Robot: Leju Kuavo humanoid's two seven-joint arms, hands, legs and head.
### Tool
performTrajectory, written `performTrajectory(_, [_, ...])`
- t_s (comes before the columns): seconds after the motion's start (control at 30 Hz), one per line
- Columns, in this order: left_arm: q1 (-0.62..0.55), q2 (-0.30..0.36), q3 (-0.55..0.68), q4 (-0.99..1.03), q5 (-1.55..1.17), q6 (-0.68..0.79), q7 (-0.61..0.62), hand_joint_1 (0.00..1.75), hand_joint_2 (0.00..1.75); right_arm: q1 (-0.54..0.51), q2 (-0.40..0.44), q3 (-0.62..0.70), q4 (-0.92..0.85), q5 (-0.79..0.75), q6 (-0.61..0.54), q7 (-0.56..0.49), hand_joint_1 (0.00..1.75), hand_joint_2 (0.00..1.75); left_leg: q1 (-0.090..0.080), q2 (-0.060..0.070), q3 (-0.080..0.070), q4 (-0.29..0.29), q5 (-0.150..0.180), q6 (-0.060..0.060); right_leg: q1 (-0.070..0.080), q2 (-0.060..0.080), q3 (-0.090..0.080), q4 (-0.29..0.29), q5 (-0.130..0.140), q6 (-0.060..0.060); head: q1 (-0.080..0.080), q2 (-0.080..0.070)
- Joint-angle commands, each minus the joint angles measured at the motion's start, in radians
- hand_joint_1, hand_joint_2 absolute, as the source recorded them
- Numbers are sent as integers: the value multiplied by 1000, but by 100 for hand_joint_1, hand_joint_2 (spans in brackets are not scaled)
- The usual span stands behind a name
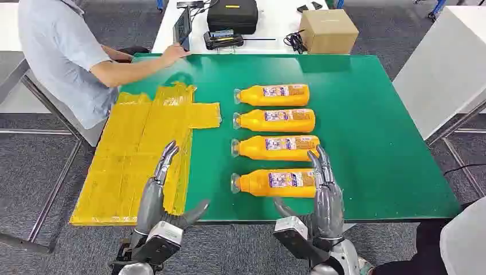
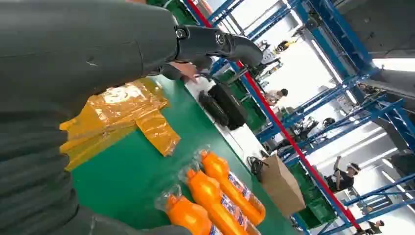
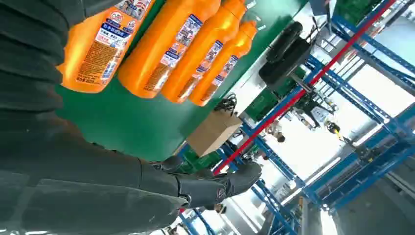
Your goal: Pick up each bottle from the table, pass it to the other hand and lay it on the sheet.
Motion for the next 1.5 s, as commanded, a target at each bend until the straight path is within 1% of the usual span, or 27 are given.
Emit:
performTrajectory(0.03, [5,2,-2,27,2,-11,7,0,175,-54,16,33,76,28,-14,49,0,175,1,3,5,-1,-2,-2,1,3,4,-1,-1,-2,0,0])
performTrajectory(0.1, [6,2,-9,19,-18,-16,15,0,175,-56,11,34,82,28,-16,57,0,175,0,2,3,-1,-1,-1,0,2,2,0,0,-1,0,0])
performTrajectory(0.13, [6,2,-11,18,-24,-14,16,0,175,-54,10,35,83,29,-17,58,0,175,1,3,4,0,-2,-2,1,3,3,0,-1,-2,0,0])
performTrajectory(0.2, [29,2,-4,-1,-6,-16,45,0,175,-19,17,38,59,-76,58,46,0,175,1,2,3,-1,-1,-1,1,1,3,-1,-1,-2,0,0])
performTrajectory(0.23, [33,2,4,-1,7,-18,58,0,175,-9,19,36,51,-64,45,43,0,175,1,3,6,0,-3,-2,1,2,5,-1,-2,-2,0,0])
performTrajectory(0.3, [28,2,14,8,14,-17,67,0,175,-2,17,37,47,22,-1,62,0,175,1,2,3,-1,-1,-1,1,1,3,-1,-1,-1,0,0])
performTrajectory(0.33, [25,2,15,11,14,-12,66,0,175,-1,18,39,46,25,3,67,0,175,1,2,6,-1,-3,-2,1,2,6,-1,-2,-2,0,0])
performTrajectory(0.4, [27,2,16,1,14,2,67,0,175,-3,13,50,48,-12,57,69,0,175,0,0,3,-1,-1,-1,0,0,3,0,-1,-1,0,0])
performTrajectory(0.43, [28,2,17,-1,11,0,68,0,175,-2,15,51,47,-10,53,68,0,175,1,1,3,-1,-1,-1,1,1,3,0,-1,-2,0,0])
performTrajectory(0.5, [28,2,17,-1,6,-1,72,0,175,-5,13,56,55,43,42,99,0,175,1,2,5,-1,-2,-2,1,1,4,-1,-1,-2,0,0])
performTrajectory(0.53, [28,2,19,-3,6,5,72,0,175,-18,9,57,78,119,56,166,0,175,1,1,3,-1,-1,-1,1,1,2,-1,-1,-1,0,0])
performTrajectory(0.57, [27,2,22,-5,9,6,73,0,175,-41,4,59,126,211,67,241,0,175,1,2,5,-1,-2,-2,1,1,4,-1,-2,-2,0,0])
performTrajectory(0.63, [9,2,23,6,16,-3,74,0,175,-78,-4,47,190,298,34,294,0,175,1,2,3,-1,-1,-1,1,2,2,-1,0,-1,0,0])
performTrajectory(0.67, [-2,2,16,16,17,-5,76,0,175,-93,-10,35,207,317,22,303,0,175,1,4,7,-2,-2,-2,1,3,6,-2,-1,-3,0,0])
performTrajectory(0.73, [4,2,4,27,14,2,77,0,175,-101,-24,18,218,332,40,323,0,175,1,2,3,-1,0,-1,1,1,3,-2,0,-1,0,0])
performTrajectory(0.77, [13,2,-4,34,18,8,74,0,175,-110,-42,12,232,395,52,358,0,175,1,2,6,-1,-1,-2,1,2,5,-2,-1,-2,0,0])
performTrajectory(0.83, [17,2,-9,40,21,12,69,0,175,-115,-47,-1,236,395,49,357,0,175,1,1,4,-2,-1,-1,1,1,4,-2,0,-1,0,0])
performTrajectory(0.9, [16,2,-12,44,31,8,63,0,175,-128,-58,-5,248,441,83,395,0,175,1,1,5,-2,-1,-1,1,0,5,-2,-1,-2,0,0])
performTrajectory(0.93, [14,2,-13,45,31,9,63,0,175,-133,-60,-7,252,441,83,395,0,175,1,1,4,-1,0,-1,1,0,4,-2,0,-1,0,0])
performTrajectory(0.97, [12,2,-15,47,36,1,64,0,175,-142,-70,-2,263,470,94,413,0,175,1,1,6,-2,-1,-1,1,1,6,-2,-1,-2,0,0])
performTrajectory(1.03, [10,2,-19,48,37,-4,65,0,175,-151,-76,0,272,489,100,427,0,175,1,1,4,-2,0,-1,1,0,4,-2,0,-1,0,0])
performTrajectory(1.1, [7,2,-28,51,34,-9,69,0,175,-164,-85,13,281,536,107,450,0,175,1,1,5,-2,-1,-1,1,0,5,-2,-1,-2,0,0])
performTrajectory(1.17, [7,2,-28,51,34,-9,69,0,175,-164,-85,13,281,536,107,450,0,175,1,1,4,-1,-1,-1,1,0,4,-2,0,-1,0,0])
performTrajectory(1.2, [7,2,-32,53,33,-10,70,0,175,-169,-89,19,285,555,115,465,0,175,1,1,6,-1,-1,-1,1,0,6,-2,-1,-2,0,0])
performTrajectory(1.3, [9,2,-34,52,32,-12,74,0,175,-171,-95,24,286,575,122,483,0,175,1,1,3,-1,0,-1,1,0,3,-1,0,-1,0,0])
performTrajectory(1.4, [12,2,-37,51,32,-18,76,0,175,-172,-100,23,292,592,131,495,0,175,1,1,6,-1,-1,-1,1,0,6,-2,-1,-2,0,0])
performTrajectory(1.5, [6,2,-49,58,34,-25,77,0,175,-191,-113,3,320,618,135,518,0,175,1,0,3,-1,0,-1,1,0,3,-1,0,-1,0,0])
